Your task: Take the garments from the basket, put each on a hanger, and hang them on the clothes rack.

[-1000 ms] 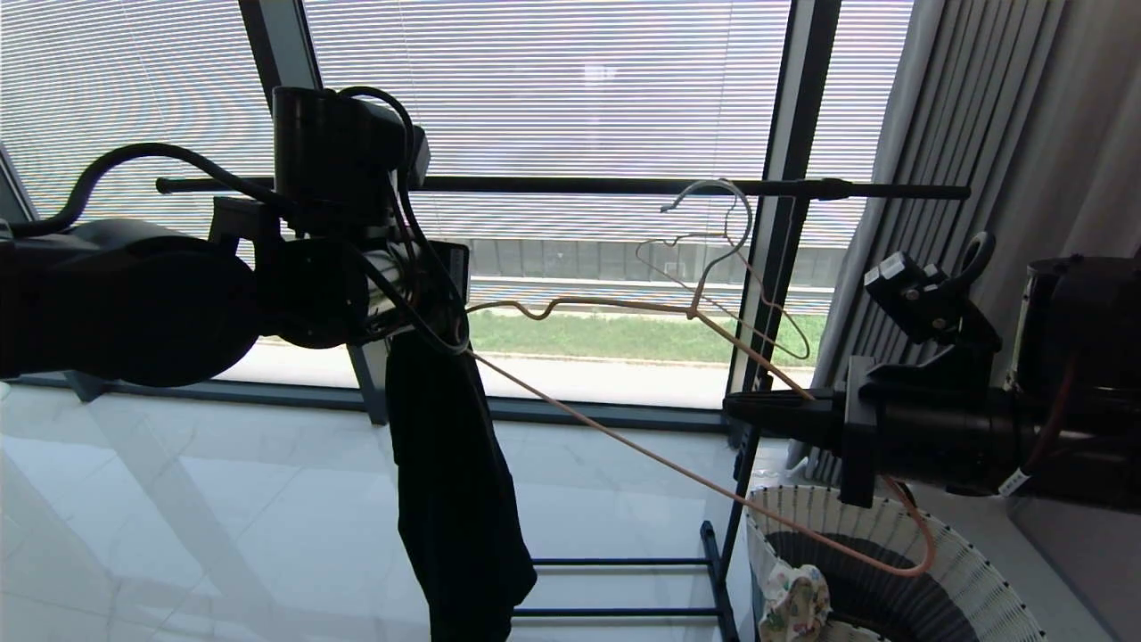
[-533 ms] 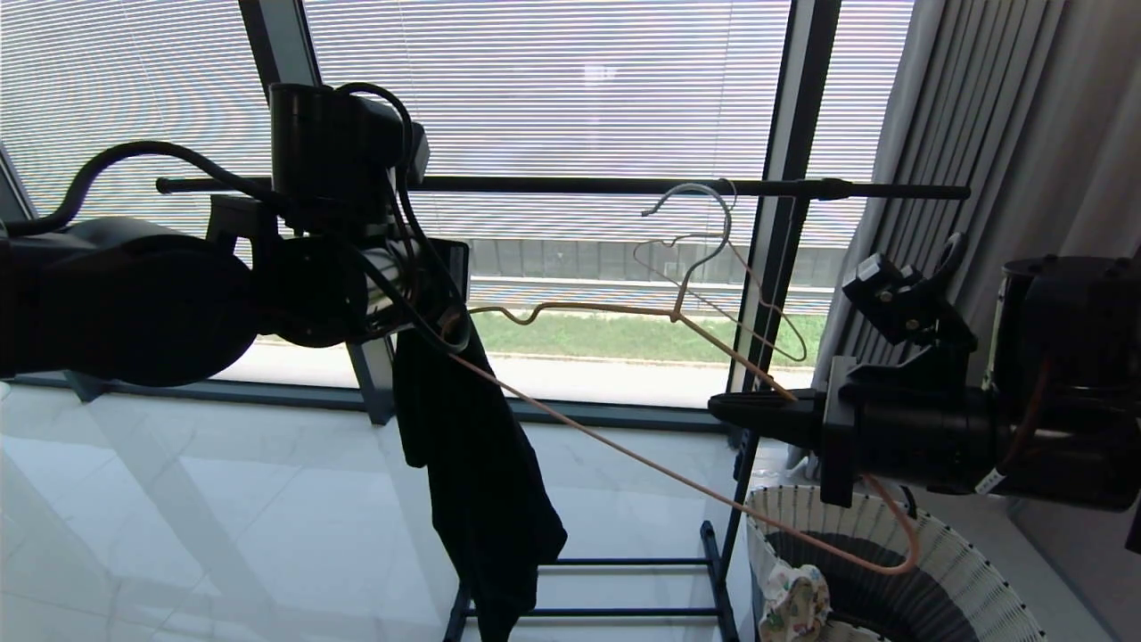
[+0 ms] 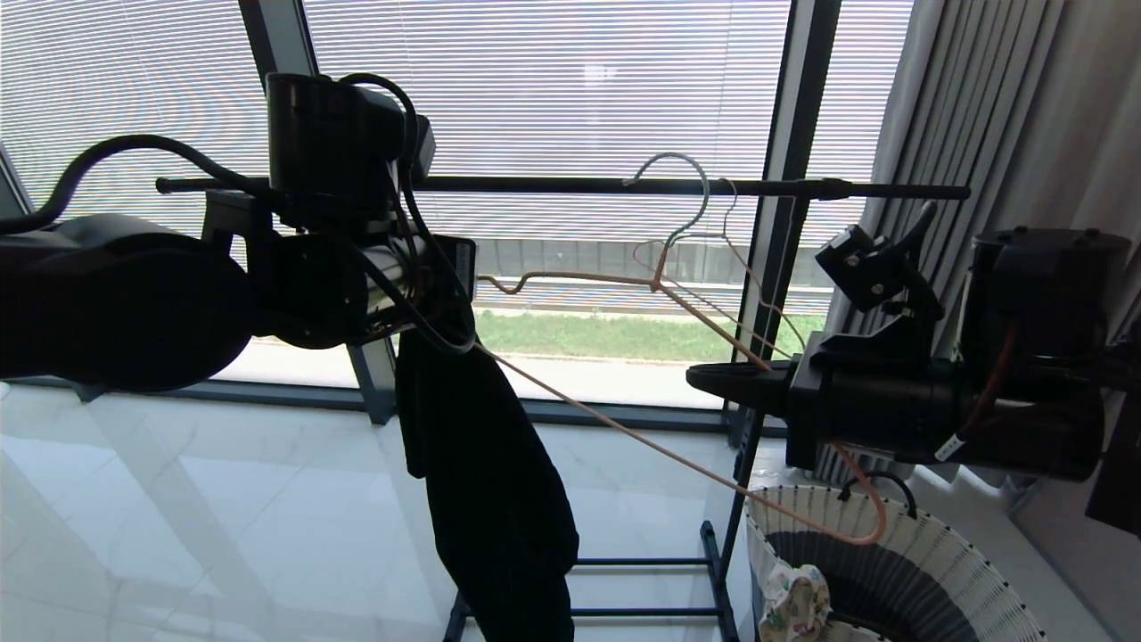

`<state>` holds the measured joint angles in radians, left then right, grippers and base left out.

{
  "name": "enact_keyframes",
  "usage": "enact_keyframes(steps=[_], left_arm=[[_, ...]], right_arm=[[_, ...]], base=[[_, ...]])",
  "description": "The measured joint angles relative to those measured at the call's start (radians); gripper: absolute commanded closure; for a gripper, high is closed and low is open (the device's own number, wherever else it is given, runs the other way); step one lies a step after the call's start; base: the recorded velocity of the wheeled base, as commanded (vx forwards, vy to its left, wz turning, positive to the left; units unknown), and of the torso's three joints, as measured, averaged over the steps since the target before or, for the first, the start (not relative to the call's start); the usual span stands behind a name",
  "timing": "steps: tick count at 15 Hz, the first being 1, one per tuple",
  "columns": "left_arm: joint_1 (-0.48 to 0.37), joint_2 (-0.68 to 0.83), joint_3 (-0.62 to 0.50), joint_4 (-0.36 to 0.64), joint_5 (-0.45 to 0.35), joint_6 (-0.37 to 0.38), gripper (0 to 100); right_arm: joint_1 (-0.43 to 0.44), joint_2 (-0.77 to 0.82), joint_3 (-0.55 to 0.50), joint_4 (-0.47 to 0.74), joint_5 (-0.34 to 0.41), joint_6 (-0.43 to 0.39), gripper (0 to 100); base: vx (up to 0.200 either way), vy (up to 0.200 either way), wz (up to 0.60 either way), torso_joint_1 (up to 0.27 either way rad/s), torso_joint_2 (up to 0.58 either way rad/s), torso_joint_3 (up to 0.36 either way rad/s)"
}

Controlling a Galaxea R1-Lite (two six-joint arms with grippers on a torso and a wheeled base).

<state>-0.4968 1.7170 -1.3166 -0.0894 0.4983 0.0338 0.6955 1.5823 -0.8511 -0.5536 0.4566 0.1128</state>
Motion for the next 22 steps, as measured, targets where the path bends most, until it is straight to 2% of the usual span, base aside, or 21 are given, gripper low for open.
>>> enact_keyframes(steps=[7,12,16,22], left_arm=[[-0.027,-0.014,-0.001,0.0,-0.003,0.001,100],[-0.058,-0.035,0.003,0.001,-0.003,0.0,100],[-0.09,-0.049,0.01,0.001,-0.03,0.0,100],[-0.278,-0.073,-0.008,0.001,-0.077,0.0,100]], right_arm=[[0.045,0.027,-0.01,0.0,-0.003,0.0,100],[0.042,0.068,-0.055,-0.002,-0.077,0.037,100],[0.066,0.066,-0.077,-0.001,-0.07,0.053,100],[0.123,0.1,-0.081,-0.003,-0.079,0.053,100]], base=[[0.0,0.0,0.0,0.0,0.0,0.0],[0.0,0.0,0.0,0.0,0.0,0.0],[0.0,0.0,0.0,0.0,0.0,0.0],[0.0,0.0,0.0,0.0,0.0,0.0]])
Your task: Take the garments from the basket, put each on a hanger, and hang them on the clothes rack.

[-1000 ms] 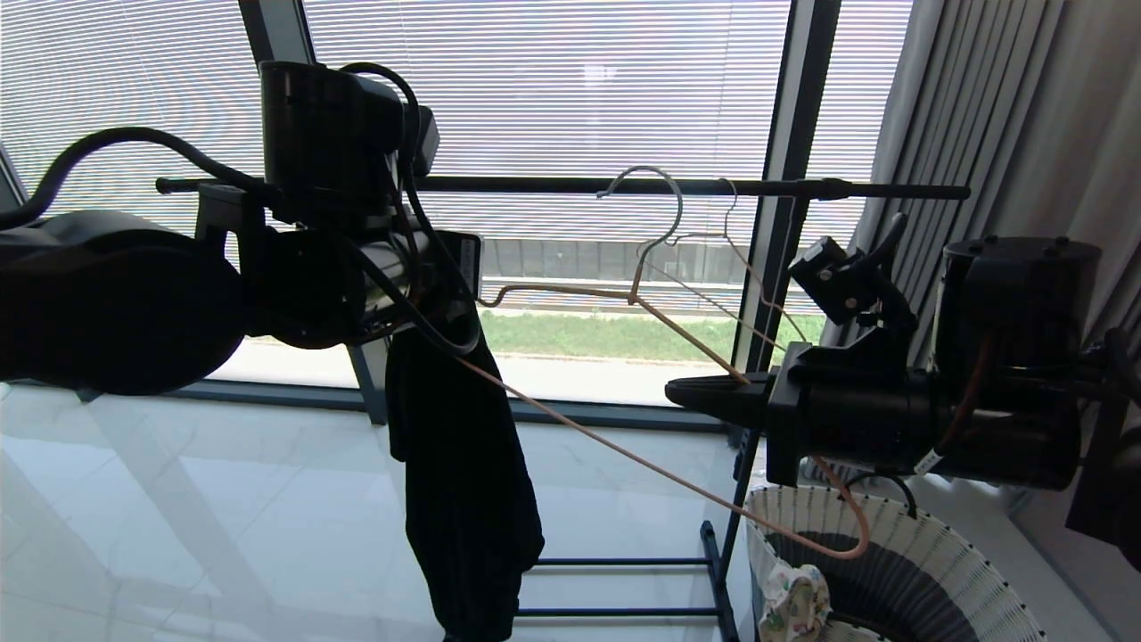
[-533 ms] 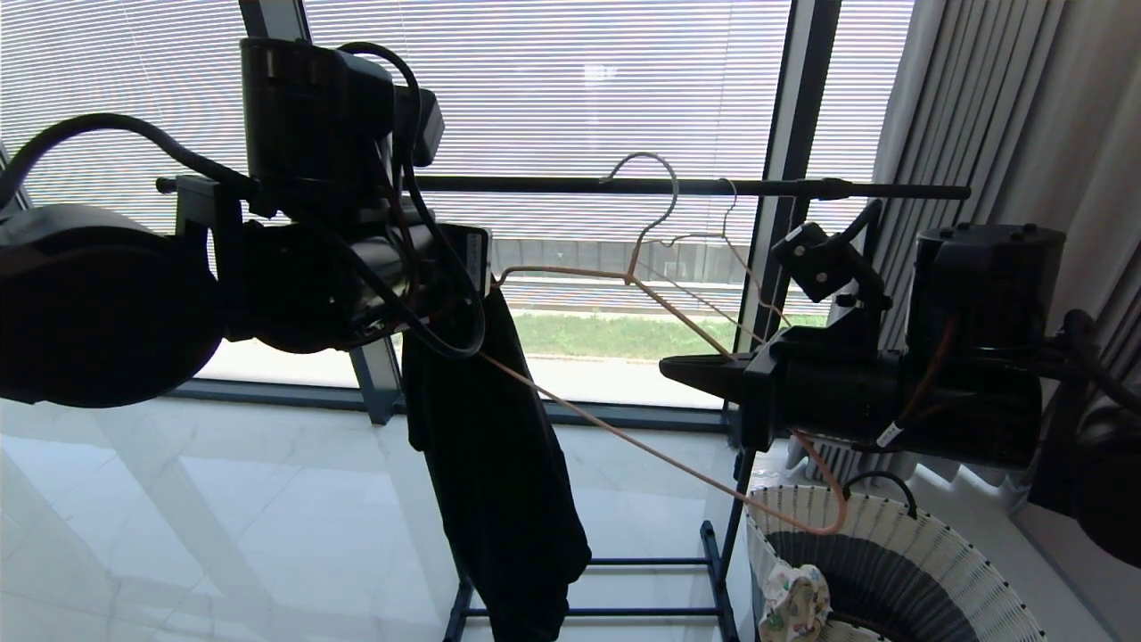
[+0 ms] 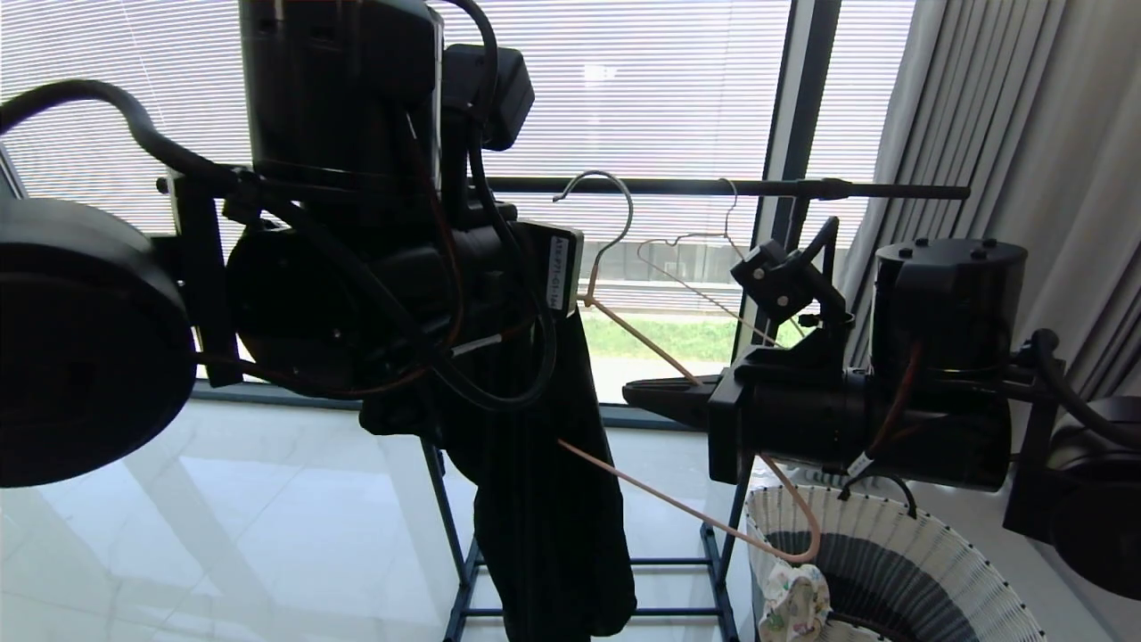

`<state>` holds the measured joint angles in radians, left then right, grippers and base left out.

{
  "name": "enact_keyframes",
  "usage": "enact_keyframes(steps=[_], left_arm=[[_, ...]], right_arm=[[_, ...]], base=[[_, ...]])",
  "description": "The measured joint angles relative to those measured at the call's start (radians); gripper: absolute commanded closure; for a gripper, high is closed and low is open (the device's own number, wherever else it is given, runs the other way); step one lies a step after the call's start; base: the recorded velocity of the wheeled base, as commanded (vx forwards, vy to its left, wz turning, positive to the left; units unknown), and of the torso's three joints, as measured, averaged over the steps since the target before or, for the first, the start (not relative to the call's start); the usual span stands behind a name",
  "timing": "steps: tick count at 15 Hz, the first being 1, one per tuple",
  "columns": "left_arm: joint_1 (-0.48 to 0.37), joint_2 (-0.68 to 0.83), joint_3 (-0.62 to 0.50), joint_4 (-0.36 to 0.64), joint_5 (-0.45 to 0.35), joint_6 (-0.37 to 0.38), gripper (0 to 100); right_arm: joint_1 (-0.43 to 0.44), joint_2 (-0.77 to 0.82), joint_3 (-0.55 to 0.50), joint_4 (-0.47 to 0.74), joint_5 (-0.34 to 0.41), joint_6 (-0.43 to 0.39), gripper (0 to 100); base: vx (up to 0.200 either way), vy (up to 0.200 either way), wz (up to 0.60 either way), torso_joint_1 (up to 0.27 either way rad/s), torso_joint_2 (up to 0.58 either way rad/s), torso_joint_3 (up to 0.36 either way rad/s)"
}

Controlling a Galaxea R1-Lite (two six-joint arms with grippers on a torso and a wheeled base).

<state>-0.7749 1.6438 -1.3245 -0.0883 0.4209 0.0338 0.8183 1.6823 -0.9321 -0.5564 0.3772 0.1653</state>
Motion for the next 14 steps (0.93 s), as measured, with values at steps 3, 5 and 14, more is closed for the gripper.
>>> enact_keyframes(steps=[3,5,14], left_arm=[[-0.037,-0.013,0.013,0.001,0.0,0.003,100],[-0.041,-0.024,0.022,0.001,0.001,0.003,0],[-0.026,-0.179,0.186,0.004,-0.015,0.039,0]], right_arm=[[0.001,0.008,-0.001,-0.007,-0.02,0.0,100],[0.0,0.01,0.0,-0.011,-0.054,0.001,100],[-0.013,-0.013,0.031,-0.064,-0.111,-0.027,100]], base=[[0.0,0.0,0.0,0.0,0.0,0.0],[0.0,0.0,0.0,0.0,0.0,0.0],[0.0,0.0,0.0,0.0,0.0,0.0]])
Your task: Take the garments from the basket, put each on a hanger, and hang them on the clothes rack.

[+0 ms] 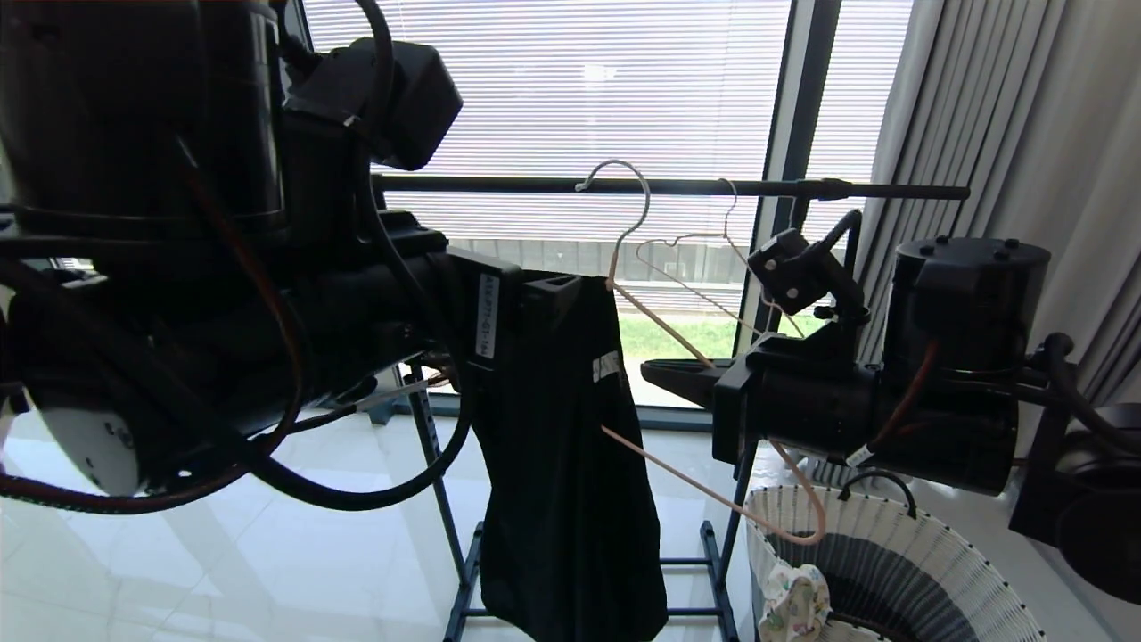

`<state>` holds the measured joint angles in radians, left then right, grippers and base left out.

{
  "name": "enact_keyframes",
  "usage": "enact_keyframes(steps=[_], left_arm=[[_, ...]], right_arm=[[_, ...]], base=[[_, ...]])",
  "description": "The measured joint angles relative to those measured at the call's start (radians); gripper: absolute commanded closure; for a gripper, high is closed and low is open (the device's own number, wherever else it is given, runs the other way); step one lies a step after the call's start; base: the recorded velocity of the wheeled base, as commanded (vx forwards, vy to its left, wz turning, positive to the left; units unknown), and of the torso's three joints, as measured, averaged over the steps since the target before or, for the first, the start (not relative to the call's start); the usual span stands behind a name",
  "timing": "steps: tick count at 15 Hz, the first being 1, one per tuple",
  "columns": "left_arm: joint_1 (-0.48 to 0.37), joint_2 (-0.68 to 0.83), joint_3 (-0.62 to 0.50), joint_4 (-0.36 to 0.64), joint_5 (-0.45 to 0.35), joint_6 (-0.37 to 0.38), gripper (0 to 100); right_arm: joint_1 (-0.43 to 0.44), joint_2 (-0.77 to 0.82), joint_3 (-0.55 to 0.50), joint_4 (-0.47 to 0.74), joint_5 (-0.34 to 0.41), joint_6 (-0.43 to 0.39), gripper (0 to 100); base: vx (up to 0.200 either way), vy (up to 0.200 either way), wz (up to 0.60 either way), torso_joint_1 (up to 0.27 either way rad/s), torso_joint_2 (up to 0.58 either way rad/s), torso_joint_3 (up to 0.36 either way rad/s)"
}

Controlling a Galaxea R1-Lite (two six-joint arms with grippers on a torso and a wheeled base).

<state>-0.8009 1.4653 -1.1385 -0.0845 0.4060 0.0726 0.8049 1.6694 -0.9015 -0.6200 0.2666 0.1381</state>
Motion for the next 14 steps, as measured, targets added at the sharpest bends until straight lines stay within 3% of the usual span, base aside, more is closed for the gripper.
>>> enact_keyframes(steps=[2,6,9,11,14], left_arm=[[0.027,-0.07,0.111,0.0,-0.076,0.054,0],[0.111,-0.191,0.318,-0.026,-0.429,0.251,0],[0.158,-0.23,0.428,-0.031,-0.611,0.424,0],[0.169,-0.224,0.461,-0.031,-0.659,0.477,0],[0.169,-0.194,0.482,-0.064,-0.664,0.483,0]], right_arm=[[-0.015,-0.032,0.051,0.001,0.019,-0.036,100],[-0.032,-0.117,0.198,0.002,0.114,-0.135,100],[-0.035,-0.172,0.322,0.003,0.206,-0.255,100],[-0.031,-0.189,0.364,0.003,0.242,-0.302,100],[-0.004,-0.2,0.383,0.002,0.244,-0.31,100]], base=[[0.0,0.0,0.0,0.0,0.0,0.0],[0.0,0.0,0.0,0.0,0.0,0.0],[0.0,0.0,0.0,0.0,0.0,0.0],[0.0,0.0,0.0,0.0,0.0,0.0],[0.0,0.0,0.0,0.0,0.0,0.0]])
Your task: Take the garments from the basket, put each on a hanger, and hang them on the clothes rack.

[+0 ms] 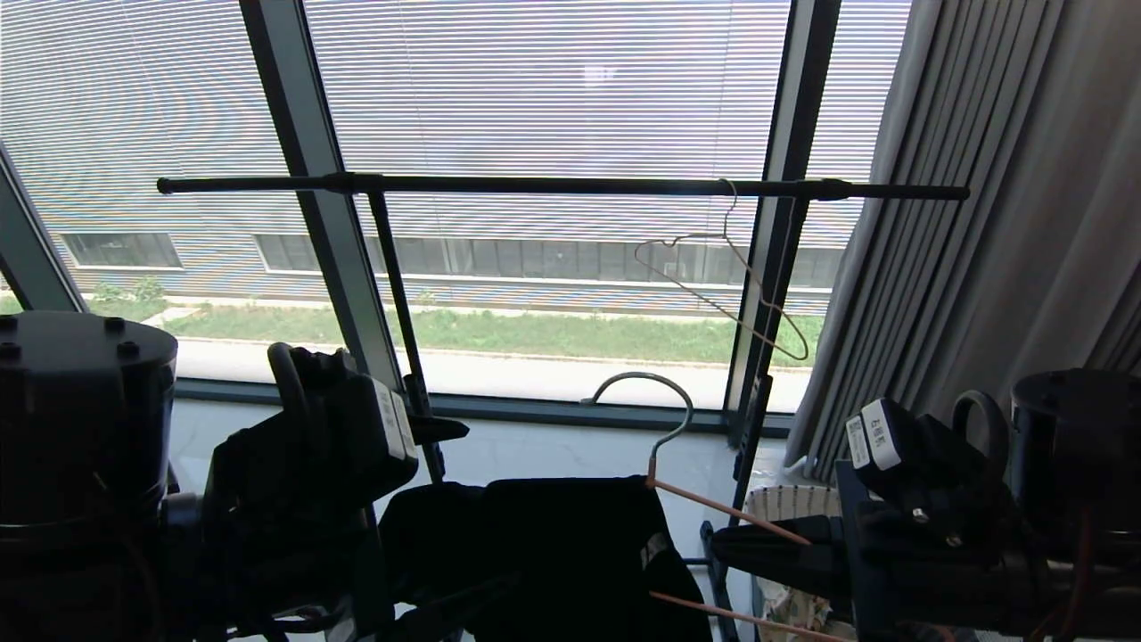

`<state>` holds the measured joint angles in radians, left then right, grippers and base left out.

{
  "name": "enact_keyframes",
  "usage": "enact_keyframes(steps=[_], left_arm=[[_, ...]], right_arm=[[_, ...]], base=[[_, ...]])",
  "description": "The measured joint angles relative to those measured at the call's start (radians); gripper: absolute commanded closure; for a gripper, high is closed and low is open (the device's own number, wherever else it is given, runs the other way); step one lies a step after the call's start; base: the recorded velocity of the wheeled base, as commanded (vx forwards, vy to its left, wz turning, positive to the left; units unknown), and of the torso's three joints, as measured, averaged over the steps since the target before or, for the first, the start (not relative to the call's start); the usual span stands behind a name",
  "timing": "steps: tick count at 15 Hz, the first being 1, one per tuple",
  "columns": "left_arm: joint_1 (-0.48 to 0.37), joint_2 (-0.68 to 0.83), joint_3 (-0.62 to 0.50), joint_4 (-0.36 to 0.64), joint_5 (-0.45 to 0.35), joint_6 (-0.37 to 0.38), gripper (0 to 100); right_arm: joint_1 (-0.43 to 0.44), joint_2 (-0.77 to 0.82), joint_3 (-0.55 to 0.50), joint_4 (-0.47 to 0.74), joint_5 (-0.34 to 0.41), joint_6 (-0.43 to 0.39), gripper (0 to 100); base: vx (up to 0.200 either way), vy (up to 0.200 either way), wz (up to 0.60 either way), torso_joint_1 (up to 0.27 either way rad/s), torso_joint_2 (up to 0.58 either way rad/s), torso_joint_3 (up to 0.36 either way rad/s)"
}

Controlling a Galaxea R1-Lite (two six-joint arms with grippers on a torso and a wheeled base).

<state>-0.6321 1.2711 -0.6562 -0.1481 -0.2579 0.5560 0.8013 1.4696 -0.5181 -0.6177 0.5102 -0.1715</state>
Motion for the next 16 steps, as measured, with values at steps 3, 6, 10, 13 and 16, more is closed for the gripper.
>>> enact_keyframes(steps=[3,6,10,13,16], left_arm=[[-0.009,0.048,0.011,-0.061,-0.003,0.008,0],[-0.013,0.079,0.03,-0.065,-0.014,0.025,0],[-0.027,0.089,0.043,-0.066,-0.02,0.037,100],[-0.034,0.097,0.048,-0.067,-0.015,0.05,100],[-0.036,0.099,0.053,-0.066,-0.015,0.05,100]], right_arm=[[0.054,-0.002,0.0,0.0,-0.005,-0.009,100],[0.082,-0.005,0.0,0.0,-0.008,-0.027,100],[0.103,-0.016,-0.003,0.0,-0.009,-0.029,100],[0.127,-0.026,-0.006,0.0,-0.011,-0.035,100],[0.137,-0.034,-0.006,0.004,-0.013,-0.035,0]], base=[[0.0,0.0,0.0,0.0,0.0,0.0],[0.0,0.0,0.0,0.0,0.0,0.0],[0.0,0.0,0.0,0.0,0.0,0.0],[0.0,0.0,0.0,0.0,0.0,0.0],[0.0,0.0,0.0,0.0,0.0,0.0]])
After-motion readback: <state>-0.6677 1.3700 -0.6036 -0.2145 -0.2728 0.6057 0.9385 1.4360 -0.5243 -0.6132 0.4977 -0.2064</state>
